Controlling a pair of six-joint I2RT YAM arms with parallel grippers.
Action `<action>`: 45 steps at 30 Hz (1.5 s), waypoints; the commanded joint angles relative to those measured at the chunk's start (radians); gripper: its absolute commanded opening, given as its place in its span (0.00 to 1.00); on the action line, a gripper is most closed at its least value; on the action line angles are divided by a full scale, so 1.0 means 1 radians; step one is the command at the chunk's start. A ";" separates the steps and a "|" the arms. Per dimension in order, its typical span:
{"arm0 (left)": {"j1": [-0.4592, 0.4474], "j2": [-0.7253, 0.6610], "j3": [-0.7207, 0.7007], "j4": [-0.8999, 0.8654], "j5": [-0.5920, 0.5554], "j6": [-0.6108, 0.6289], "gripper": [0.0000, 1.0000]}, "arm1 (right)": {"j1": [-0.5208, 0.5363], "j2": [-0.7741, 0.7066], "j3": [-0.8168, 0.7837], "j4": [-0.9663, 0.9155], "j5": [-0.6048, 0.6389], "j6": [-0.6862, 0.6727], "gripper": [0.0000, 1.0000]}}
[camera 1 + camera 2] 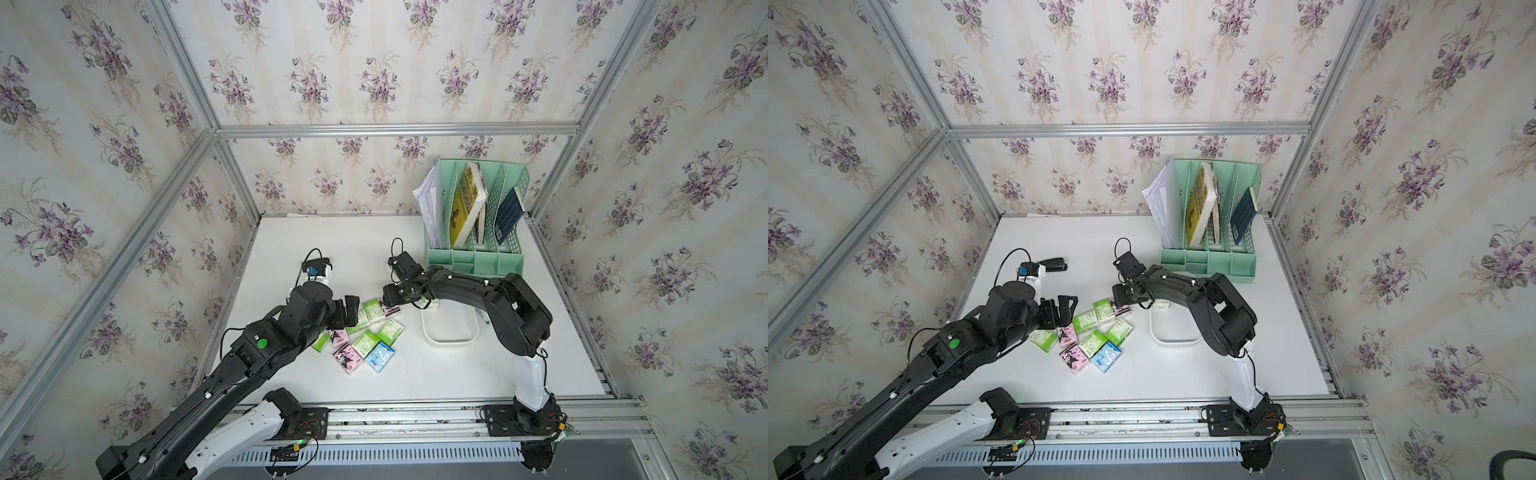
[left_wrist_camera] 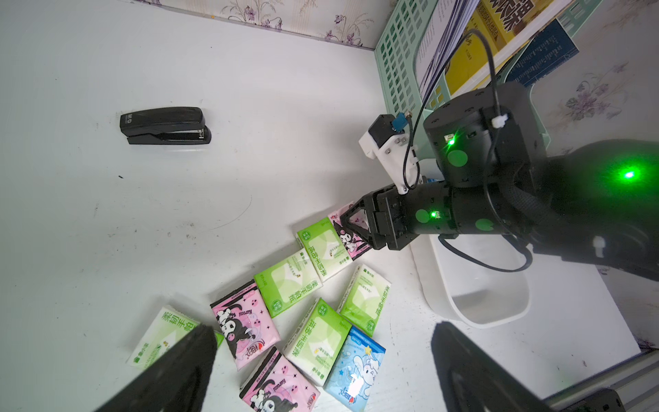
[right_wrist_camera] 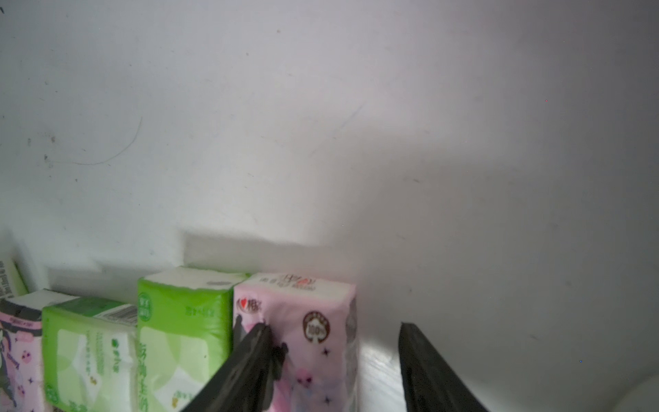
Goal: Put the pocket tissues into the storage box
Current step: Pick up the pocket tissues from the center of the board, then place the pocket tissues in the storage box.
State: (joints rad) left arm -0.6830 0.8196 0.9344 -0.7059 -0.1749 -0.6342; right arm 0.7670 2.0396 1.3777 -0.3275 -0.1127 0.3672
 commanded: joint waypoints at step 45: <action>-0.001 0.047 0.047 0.006 0.069 0.042 0.99 | -0.328 -0.751 -0.602 -0.030 -0.017 0.058 0.00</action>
State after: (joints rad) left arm -0.6849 0.8730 0.9760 -0.7136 -0.1032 -0.6014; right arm 0.4393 1.2896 0.8017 -0.3614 -0.1097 0.4194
